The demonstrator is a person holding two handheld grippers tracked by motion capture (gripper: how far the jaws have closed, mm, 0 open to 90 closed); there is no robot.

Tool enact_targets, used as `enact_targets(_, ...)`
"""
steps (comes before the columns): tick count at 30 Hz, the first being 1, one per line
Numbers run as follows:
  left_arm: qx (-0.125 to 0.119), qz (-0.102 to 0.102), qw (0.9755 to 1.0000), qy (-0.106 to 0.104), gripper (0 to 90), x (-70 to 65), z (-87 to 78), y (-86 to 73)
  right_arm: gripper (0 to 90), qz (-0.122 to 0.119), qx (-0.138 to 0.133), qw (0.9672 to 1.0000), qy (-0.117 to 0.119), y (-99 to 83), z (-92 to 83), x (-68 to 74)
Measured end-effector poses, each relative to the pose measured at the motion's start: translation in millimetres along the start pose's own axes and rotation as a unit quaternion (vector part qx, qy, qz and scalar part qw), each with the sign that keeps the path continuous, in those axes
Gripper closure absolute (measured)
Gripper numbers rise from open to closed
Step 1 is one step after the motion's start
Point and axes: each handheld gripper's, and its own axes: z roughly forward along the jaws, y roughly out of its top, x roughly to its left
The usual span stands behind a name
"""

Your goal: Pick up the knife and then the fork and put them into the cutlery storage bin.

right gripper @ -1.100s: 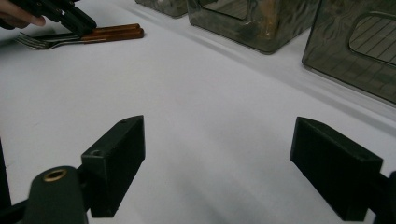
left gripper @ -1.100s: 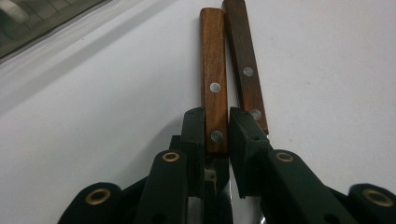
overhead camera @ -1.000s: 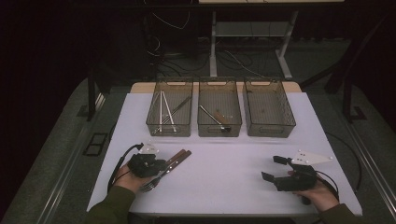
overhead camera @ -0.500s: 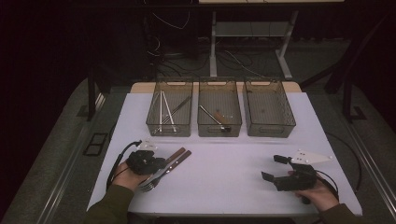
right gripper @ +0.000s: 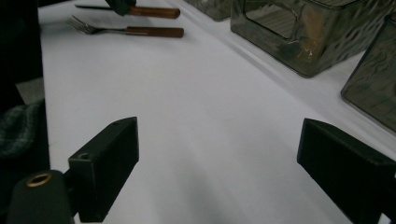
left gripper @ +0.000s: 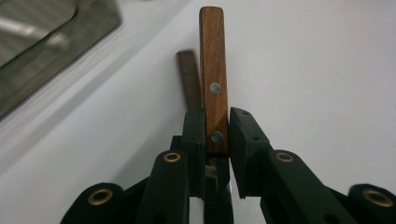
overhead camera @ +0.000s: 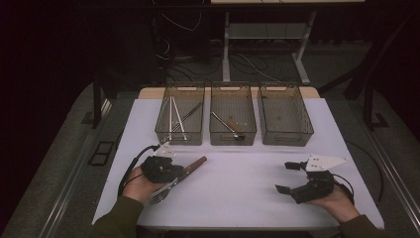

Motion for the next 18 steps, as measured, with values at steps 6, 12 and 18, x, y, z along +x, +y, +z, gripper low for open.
enact_targets(6, -0.006, 0.030, 0.9991, -0.029, 76.5, -15.2, 5.4, 21.5, 12.5, -0.016, 0.011, 0.9995, 0.027, 12.9, 3.1, -2.6)
enact_targets(12, -0.009, 0.064, 0.9960, -0.062, 76.5, -31.0, 18.1, 45.8, 13.0, -0.032, 0.018, 0.9985, 0.041, 26.0, 12.3, -6.2)
enact_targets(18, 0.002, 0.100, 0.9909, -0.091, 76.5, -45.1, 33.9, 69.1, 13.0, -0.053, 0.039, 0.9964, 0.053, 36.0, 25.1, -5.4)
